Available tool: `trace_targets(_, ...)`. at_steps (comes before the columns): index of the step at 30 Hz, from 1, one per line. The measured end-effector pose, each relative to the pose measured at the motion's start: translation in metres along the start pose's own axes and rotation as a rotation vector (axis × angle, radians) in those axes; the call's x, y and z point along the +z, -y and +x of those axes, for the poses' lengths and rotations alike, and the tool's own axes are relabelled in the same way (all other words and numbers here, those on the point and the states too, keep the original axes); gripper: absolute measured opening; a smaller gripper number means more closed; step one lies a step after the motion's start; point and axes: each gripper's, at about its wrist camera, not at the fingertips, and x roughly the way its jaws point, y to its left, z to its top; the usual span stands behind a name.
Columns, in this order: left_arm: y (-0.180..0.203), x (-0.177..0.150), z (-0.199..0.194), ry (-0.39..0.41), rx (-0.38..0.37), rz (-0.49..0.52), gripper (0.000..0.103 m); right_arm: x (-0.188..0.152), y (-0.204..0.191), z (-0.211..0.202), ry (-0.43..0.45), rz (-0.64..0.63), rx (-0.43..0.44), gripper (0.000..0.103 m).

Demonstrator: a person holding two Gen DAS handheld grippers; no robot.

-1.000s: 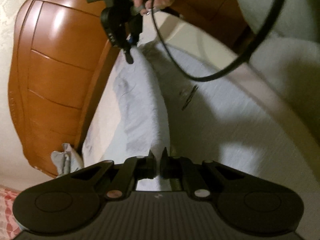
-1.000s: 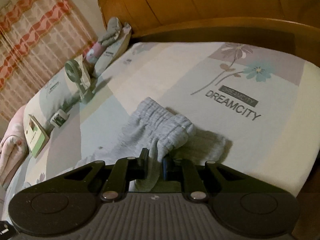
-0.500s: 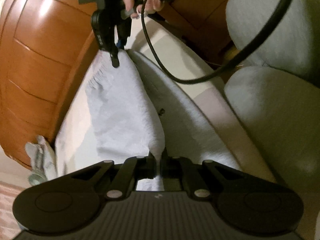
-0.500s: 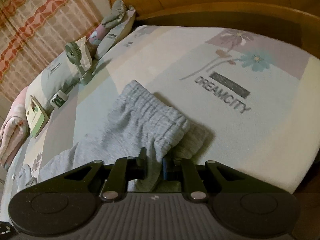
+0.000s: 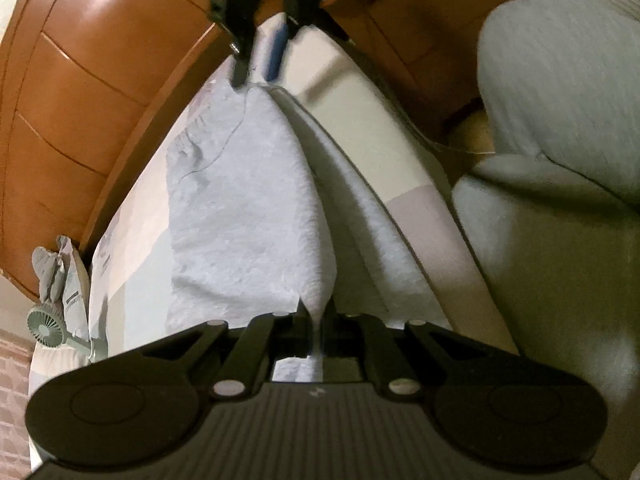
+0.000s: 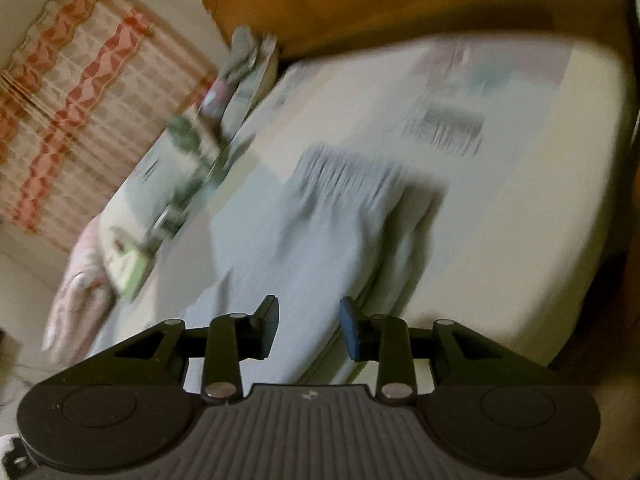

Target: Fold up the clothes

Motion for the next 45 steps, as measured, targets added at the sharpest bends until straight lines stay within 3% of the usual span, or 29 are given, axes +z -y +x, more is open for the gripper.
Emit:
trace_targets(4,-0.001,-0.001,-0.003,0.007,0.009,-0.006,0.002,-0.020,0.000,0.026,-0.051,0.055,0.029,0.047)
trace_targets(7,-0.001,-0.001,-0.002,0.008,0.009,-0.005,0.002,-0.029,0.000,0.036,-0.042,0.081,0.042,0.045)
trace_targets(8,-0.002,-0.001,-0.001,0.006,0.008,-0.004,0.002,-0.030,-0.001,0.037,-0.028,0.076,0.044,0.034)
trace_targets(9,-0.002,0.000,0.000,0.005,0.006,-0.002,0.002,-0.030,-0.005,0.036,-0.016,0.052,0.027,0.012)
trace_targets(16,0.006,0.004,0.008,0.001,-0.026,0.008,0.003,-0.033,-0.013,0.031,-0.005,-0.043,-0.079,0.009)
trace_targets(18,0.010,0.003,0.012,-0.011,-0.042,0.006,0.004,-0.035,-0.011,0.031,-0.003,-0.044,-0.098,0.013)
trace_targets(21,0.002,-0.001,0.007,0.003,-0.079,-0.031,0.013,-0.036,-0.014,0.021,0.008,-0.068,-0.117,0.022)
trace_targets(26,-0.025,-0.017,-0.030,0.051,-0.127,-0.135,0.014,-0.032,-0.036,-0.010,0.104,-0.255,-0.231,0.026)
trace_targets(28,-0.036,-0.026,-0.040,0.051,-0.102,-0.161,0.014,-0.029,-0.048,-0.018,0.153,-0.339,-0.252,0.030)
trace_targets(30,-0.050,-0.036,-0.042,0.030,-0.043,-0.190,0.015,-0.024,-0.057,-0.016,0.168,-0.399,-0.254,0.042)
trace_targets(32,-0.066,-0.044,-0.034,0.000,0.007,-0.250,0.016,-0.020,-0.069,-0.004,0.163,-0.452,-0.250,0.043)
trace_targets(37,-0.091,-0.070,0.001,-0.065,0.026,-0.417,0.016,-0.018,-0.076,0.046,0.083,-0.541,-0.312,0.043)
trace_targets(43,-0.070,-0.104,0.010,-0.114,-0.019,-0.552,0.013,-0.031,-0.058,0.054,0.054,-0.608,-0.408,0.045)
trace_targets(45,-0.059,-0.110,0.007,-0.118,-0.018,-0.573,0.012,-0.032,-0.055,0.049,0.050,-0.594,-0.413,0.054)
